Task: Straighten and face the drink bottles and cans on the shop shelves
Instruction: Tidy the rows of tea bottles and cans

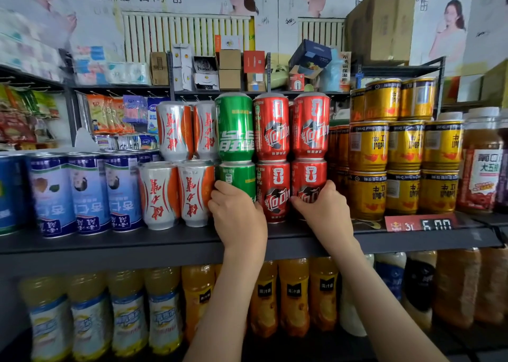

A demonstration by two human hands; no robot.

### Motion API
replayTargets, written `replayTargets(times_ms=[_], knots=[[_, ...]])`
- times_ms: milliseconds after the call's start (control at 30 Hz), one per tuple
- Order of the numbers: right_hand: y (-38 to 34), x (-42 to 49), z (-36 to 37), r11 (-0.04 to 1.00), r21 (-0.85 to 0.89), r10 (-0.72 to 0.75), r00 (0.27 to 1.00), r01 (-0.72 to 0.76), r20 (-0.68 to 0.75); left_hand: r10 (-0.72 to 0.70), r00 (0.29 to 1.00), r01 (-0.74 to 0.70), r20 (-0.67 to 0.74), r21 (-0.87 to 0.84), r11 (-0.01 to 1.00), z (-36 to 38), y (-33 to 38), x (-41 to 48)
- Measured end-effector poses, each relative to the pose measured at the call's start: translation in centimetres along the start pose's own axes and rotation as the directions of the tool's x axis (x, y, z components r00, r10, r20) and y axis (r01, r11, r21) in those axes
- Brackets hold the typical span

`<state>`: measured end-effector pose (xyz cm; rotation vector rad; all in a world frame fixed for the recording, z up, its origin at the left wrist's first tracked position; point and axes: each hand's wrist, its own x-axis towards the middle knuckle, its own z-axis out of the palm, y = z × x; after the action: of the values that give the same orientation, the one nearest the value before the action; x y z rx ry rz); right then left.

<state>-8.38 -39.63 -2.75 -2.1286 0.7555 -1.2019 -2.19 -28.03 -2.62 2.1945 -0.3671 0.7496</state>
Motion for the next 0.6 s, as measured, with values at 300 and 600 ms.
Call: replayTargets(times_ms=[300, 600], knots=[[-0.1, 0.1, -0.1, 1.000, -0.013, 0.015, 1.000, -0.015, -0.010, 0.005, 1.000, -0.005, 0.021, -0.006, 1.000, -0.3, 0.2, 0.1], [-0.4, -0.7, -0.6, 0.997, -0.069, -0.039, 0.999, 0.039, 0.009, 0.052, 0.998, -0.054, -0.038, -0.060, 0.997, -1.2, 0.2, -1.4]])
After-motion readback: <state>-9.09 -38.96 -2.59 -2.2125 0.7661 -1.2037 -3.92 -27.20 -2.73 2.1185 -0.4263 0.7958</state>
